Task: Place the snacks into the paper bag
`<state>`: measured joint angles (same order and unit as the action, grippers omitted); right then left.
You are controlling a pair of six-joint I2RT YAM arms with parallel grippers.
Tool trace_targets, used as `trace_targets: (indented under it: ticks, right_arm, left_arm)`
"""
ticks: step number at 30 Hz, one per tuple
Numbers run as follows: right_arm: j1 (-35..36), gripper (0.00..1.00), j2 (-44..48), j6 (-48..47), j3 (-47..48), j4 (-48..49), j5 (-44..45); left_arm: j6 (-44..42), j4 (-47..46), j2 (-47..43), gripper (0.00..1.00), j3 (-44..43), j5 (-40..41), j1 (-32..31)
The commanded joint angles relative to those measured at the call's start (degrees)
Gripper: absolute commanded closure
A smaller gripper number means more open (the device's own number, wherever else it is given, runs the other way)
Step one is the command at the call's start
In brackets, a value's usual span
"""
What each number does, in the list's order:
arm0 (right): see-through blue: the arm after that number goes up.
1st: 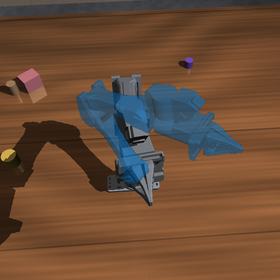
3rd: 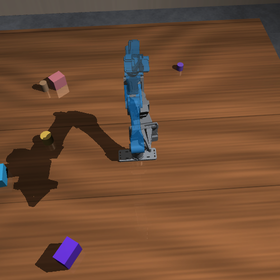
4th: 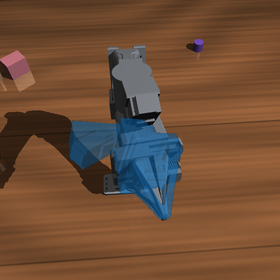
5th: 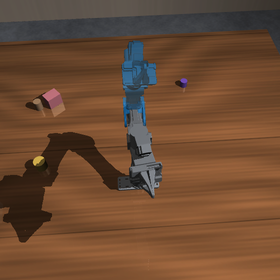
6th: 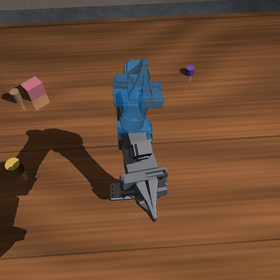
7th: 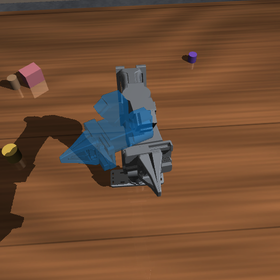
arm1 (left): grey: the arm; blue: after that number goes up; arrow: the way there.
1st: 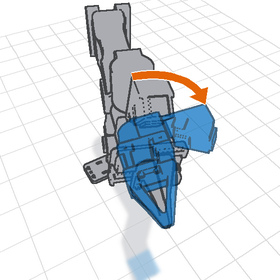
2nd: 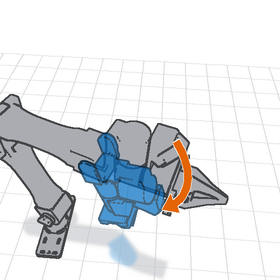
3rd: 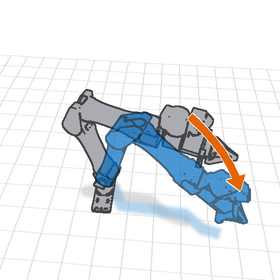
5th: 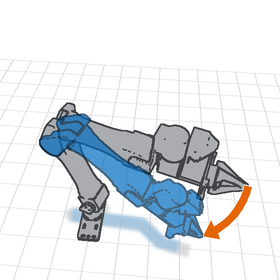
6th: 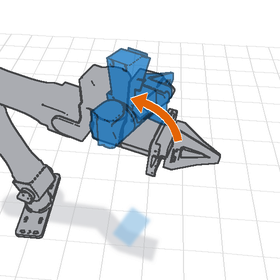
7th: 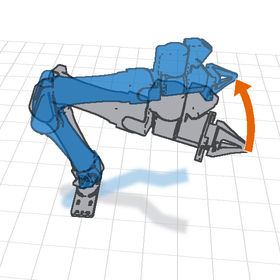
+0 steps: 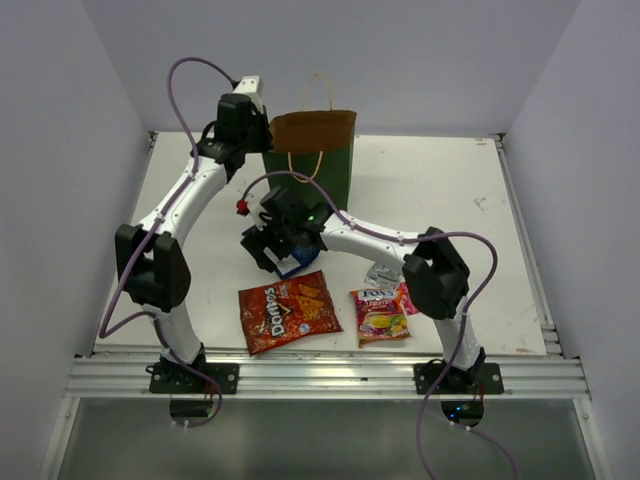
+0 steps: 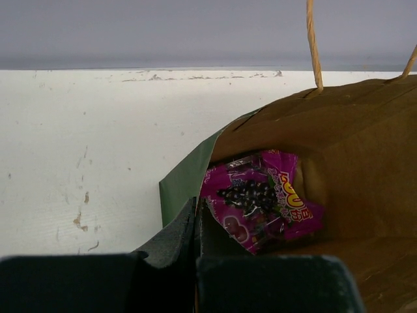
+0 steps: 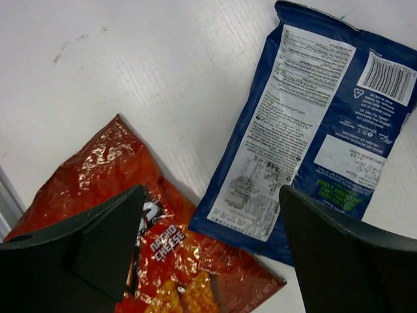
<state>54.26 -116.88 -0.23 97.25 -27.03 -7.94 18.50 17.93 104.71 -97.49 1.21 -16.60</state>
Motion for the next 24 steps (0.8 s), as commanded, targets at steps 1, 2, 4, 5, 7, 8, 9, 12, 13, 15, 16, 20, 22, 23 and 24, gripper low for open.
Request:
trace_targets:
  ticks: [1, 2, 4, 5, 7, 8, 9, 12, 13, 15, 16, 20, 22, 23, 24]
  right_arm:
    - [-0.1, 0.12, -3.6, -0.3, -0.4, 3.9, 1.8]
    - [0.0, 0.14, -4.2, -0.3, -0.6, 4.0, 2.1]
    - [-0.1, 0.14, -5.8, -0.2, -1.2, 4.6, 4.1]
    - [-0.2, 0.15, -6.1, -0.2, -1.5, 4.7, 4.8]
    - [-0.4, 0.16, -6.5, -0.2, -2.5, 5.4, 7.1]
    - [-0.6, 0.16, -6.7, -0.2, -2.8, 5.6, 7.8]
    - [-0.8, 0.17, -6.8, -0.2, -3.0, 5.7, 7.8]
    - [-1.3, 0.26, -7.4, -0.2, -3.7, 5.8, 10.8]
    - [-1.4, 0.34, -7.7, -0.2, -4.1, 5.8, 11.5]
    - [-1.9, 0.52, -7.9, 1.7, -4.3, 5.6, 12.2]
    - [-1.9, 0.67, -8.1, 1.9, -4.4, 5.3, 12.4]
    - [-2.0, 1.0, -5.0, 0.9, -3.5, 2.0, 13.5]
    - [-1.9, 1.0, -1.2, -1.2, -2.5, -0.5, 9.6]
    - [-1.7, 1.0, 3.5, -1.4, -2.2, -3.5, 8.1]
    - [-1.7, 1.0, 5.9, -1.7, -1.4, -5.6, 6.5]
  left_arm:
    - [0.0, -0.1, -4.0, 1.0, 0.9, -0.2, -0.2]
    - [0.0, -0.1, -4.1, 1.0, 0.9, -0.2, -0.2]
    - [-0.2, -0.1, -4.5, 1.0, 1.2, -0.2, -0.1]
    - [-0.3, 0.0, -4.6, 1.0, 1.2, -0.2, -0.1]
    - [-0.4, 0.0, -4.8, 1.0, 1.3, -0.2, -0.1]
    - [-0.4, 0.0, -4.8, 1.0, 1.3, -0.3, -0.1]
    - [-0.4, -0.1, -4.9, 1.0, 1.2, -0.5, -0.1]
    - [-0.4, -0.4, -4.6, 1.0, 1.1, -0.7, -0.1]
    - [-0.4, -0.4, -4.6, 1.0, 1.0, -0.8, -0.1]
    - [-0.3, -0.4, -4.5, 1.0, 0.9, -0.7, -0.1]
    - [-0.5, -0.4, -4.4, 1.0, 0.8, -0.8, -0.1]
    - [-0.4, -0.5, -3.9, 1.0, 0.3, -0.9, -0.1]
    - [-0.2, -0.6, -3.5, 1.0, -0.1, -0.9, -0.1]
    - [-0.1, -0.6, -3.1, 1.0, -0.2, -0.9, -0.1]
    - [0.0, -0.7, -2.9, 1.0, -0.4, -0.9, -0.1]
